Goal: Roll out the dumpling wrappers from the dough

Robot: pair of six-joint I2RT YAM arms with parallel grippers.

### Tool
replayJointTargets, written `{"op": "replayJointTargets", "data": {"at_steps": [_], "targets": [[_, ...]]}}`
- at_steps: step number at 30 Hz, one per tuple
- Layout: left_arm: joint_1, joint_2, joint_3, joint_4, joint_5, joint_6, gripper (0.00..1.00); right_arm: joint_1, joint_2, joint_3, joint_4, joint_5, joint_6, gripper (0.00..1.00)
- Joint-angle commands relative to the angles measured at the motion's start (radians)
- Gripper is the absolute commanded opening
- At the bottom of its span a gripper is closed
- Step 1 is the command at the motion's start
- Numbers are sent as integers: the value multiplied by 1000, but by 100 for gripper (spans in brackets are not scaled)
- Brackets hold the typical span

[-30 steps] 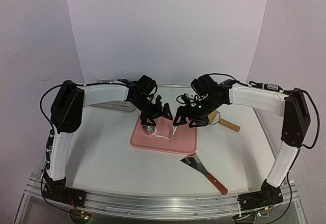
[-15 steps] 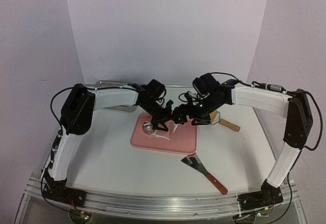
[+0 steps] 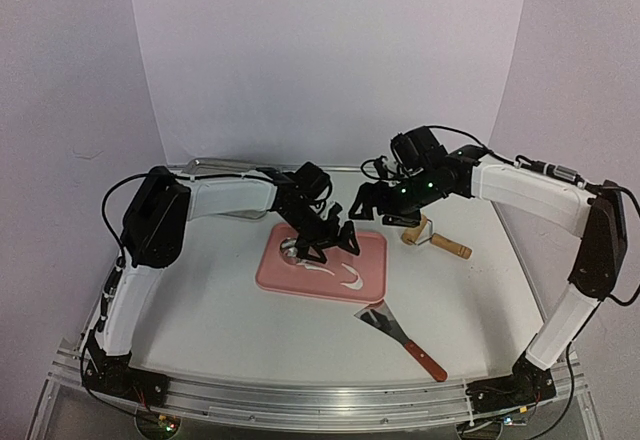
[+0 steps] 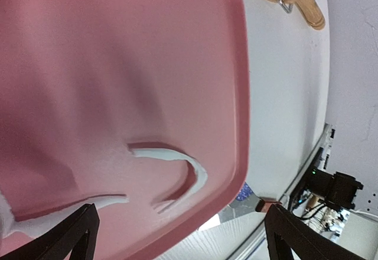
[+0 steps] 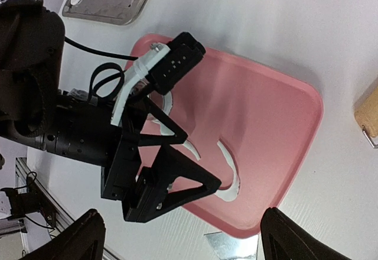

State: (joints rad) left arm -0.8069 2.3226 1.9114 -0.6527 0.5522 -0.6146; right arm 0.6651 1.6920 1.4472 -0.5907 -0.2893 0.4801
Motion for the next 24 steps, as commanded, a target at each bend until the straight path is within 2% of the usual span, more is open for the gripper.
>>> {"op": "replayJointTargets", "data": {"at_steps": [1,5,9,16,24], "targets": [[47,-165,-7,-11,-184,24,100,0,-29,-7,15,5,-40,89],[113,-262,-118,5,-250,24,100,16,6,-10,17,12,-92,87],[150,-283,-143,-26,-286,83,100,61,102,36,19,32,-160,82],[169,-123,6,-233,-353,164,100,119,316,192,21,74,-238,77],[169,-51,60,-219,-319,183,100,143,500,329,20,71,-316,69]]}}
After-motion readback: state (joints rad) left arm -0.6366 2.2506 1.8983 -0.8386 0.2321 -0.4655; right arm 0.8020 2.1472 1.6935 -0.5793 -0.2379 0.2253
